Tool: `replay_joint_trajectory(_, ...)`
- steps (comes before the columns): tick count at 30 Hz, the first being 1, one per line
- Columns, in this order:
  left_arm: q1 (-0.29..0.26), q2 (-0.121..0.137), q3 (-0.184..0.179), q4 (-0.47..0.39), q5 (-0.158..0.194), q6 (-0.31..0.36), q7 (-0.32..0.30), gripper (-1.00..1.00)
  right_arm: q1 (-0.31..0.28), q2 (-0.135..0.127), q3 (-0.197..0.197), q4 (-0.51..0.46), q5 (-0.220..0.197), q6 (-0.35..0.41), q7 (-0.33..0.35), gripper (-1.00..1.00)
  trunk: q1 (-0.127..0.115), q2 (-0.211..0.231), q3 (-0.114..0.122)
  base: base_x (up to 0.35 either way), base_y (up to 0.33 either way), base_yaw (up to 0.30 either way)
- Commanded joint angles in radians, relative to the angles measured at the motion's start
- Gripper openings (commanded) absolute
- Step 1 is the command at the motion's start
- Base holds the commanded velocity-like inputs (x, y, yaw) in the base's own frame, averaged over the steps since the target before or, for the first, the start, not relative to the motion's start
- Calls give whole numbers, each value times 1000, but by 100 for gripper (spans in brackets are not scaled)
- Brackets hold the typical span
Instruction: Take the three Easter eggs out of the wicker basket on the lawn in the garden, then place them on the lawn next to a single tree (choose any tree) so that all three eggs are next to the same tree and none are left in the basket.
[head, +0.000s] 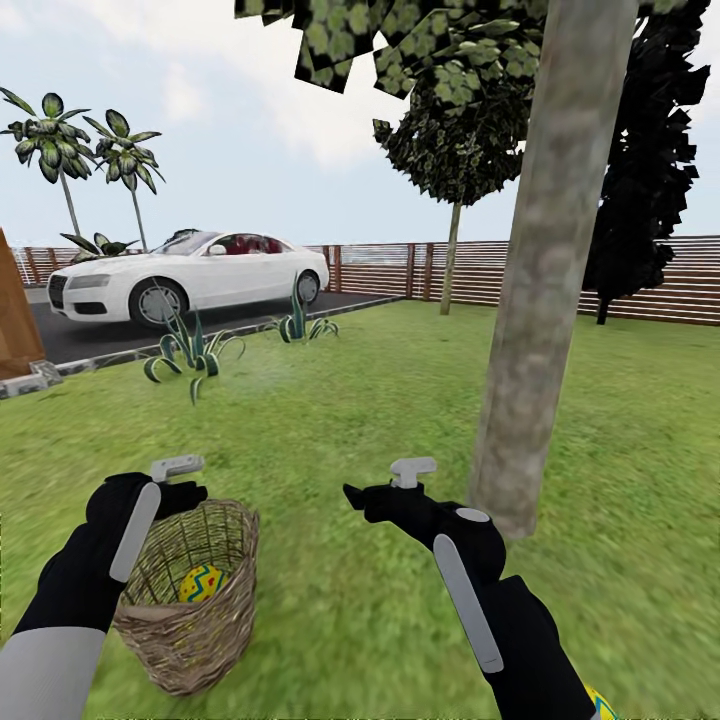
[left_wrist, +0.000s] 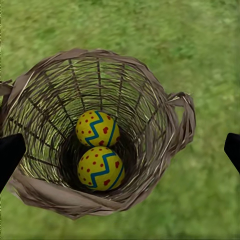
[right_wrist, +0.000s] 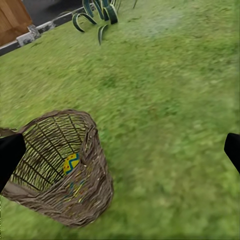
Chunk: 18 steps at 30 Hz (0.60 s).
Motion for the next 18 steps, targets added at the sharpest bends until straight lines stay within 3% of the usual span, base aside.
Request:
replay_joint_trajectory(1, -1, 0, 0, 0, 10, 3, 9, 100, -1, 1, -1, -1, 2, 5, 3, 100, 0, -1, -1, -116, 80, -1)
replay_joint_trajectory(10, -1, 2, 1, 1, 8, 3, 9, 100, -1, 2, -1, -1, 1, 5, 3, 100, 0, -1, 4, -137, 171, -114)
replay_joint_trajectory(18, 0, 2, -1, 2, 8, 3, 3, 100, -1, 2, -1, -1, 1, 5, 3, 100, 0, -1, 11, 24, 266, -185)
